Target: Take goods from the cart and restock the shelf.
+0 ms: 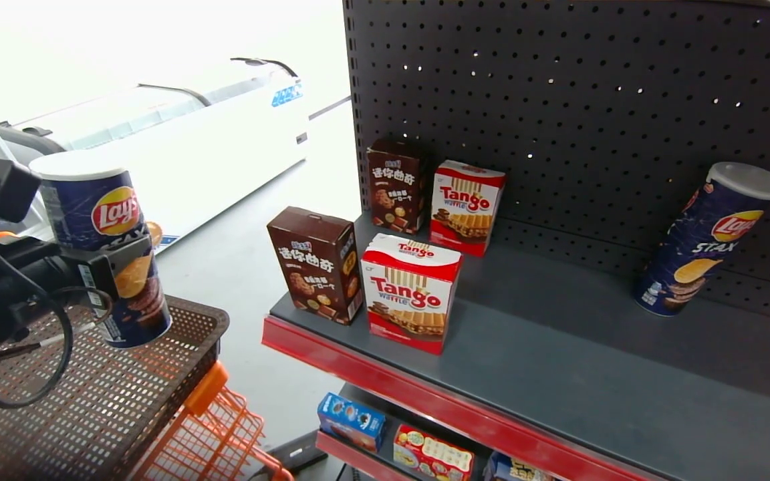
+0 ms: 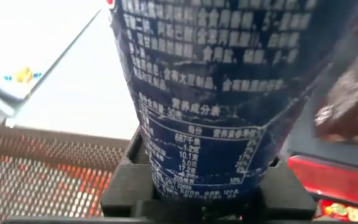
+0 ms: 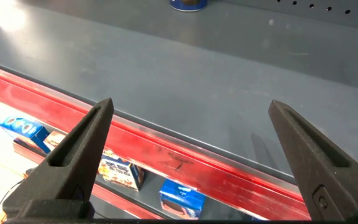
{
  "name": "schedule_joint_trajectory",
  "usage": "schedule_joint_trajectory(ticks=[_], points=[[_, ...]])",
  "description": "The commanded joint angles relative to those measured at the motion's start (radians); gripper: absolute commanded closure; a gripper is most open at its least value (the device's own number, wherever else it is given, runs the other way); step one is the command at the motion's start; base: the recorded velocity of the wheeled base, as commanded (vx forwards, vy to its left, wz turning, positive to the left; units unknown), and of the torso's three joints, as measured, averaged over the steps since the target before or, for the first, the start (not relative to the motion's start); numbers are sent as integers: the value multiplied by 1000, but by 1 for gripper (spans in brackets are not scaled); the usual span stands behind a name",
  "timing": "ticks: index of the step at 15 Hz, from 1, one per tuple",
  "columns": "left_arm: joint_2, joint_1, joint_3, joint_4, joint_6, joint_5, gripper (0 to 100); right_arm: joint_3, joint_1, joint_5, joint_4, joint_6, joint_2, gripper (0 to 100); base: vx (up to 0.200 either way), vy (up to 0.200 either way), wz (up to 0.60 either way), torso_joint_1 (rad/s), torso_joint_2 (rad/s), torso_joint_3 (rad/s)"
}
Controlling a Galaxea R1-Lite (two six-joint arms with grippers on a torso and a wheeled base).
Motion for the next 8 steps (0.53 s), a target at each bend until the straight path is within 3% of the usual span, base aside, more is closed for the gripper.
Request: schedule_joint_trajectory(ticks=[1, 3, 6, 8], points=[[-56, -11, 19, 0, 4, 0, 100, 0, 0, 2, 0, 0, 0, 0, 0, 0, 0, 0, 0, 0], [-62, -74, 11, -3, 2, 0, 100, 0, 0, 0, 0, 0, 0, 0, 0, 0, 0, 0, 0, 0], [-73, -80, -1, -4, -2, 0, 100, 0, 0, 0, 0, 0, 0, 0, 0, 0, 0, 0, 0, 0], [-84, -102, -16, 3, -13, -47, 100, 0, 0, 0, 0, 0, 0, 0, 0, 0, 0, 0, 0, 0]])
